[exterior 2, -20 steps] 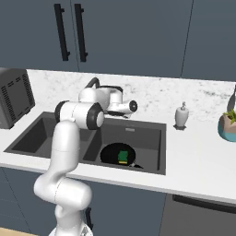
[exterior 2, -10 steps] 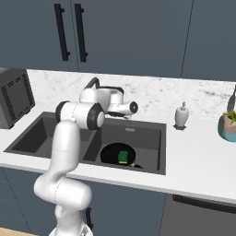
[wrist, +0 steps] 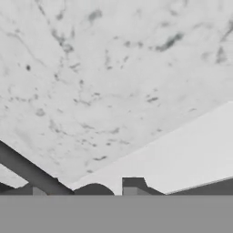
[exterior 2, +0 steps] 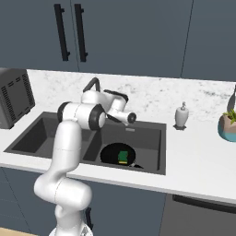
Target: Pick the pan and sponge and place them into the sink. Then turn on the water.
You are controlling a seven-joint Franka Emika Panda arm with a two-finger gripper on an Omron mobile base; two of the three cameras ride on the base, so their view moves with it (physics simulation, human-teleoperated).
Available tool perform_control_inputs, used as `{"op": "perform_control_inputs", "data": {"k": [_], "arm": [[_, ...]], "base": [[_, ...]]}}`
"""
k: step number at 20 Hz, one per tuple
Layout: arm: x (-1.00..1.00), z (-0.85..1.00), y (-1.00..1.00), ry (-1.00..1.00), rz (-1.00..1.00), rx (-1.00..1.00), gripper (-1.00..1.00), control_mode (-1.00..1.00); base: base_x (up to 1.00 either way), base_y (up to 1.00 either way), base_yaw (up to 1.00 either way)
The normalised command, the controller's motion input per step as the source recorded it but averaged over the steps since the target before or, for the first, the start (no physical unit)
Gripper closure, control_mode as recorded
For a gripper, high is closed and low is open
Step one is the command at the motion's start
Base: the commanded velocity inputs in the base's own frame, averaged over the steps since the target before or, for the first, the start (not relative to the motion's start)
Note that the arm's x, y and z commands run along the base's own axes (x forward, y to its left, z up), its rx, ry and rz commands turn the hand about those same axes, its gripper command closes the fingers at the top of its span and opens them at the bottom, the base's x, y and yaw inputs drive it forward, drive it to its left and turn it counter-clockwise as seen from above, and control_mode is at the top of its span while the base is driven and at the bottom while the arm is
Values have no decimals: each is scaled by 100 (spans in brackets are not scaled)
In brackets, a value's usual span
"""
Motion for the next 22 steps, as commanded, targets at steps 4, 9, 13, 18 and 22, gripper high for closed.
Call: {"op": "perform_control_inputs", "data": {"k": [4, 9, 13, 18, 22], "arm": [[75, 0, 0, 11, -17, 26, 100, -100], [60, 5, -19, 20, -11, 28, 100, -100], [32, 0, -46, 11, -3, 34, 100, -100], [15, 0, -36, 3, 0, 32, 100, -100], [1, -1, -10, 0, -3, 20, 100, -100]], "base": [[0, 0, 0], [0, 0, 0], [0, 0, 0], [0, 0, 0], [0, 0, 0]]}}
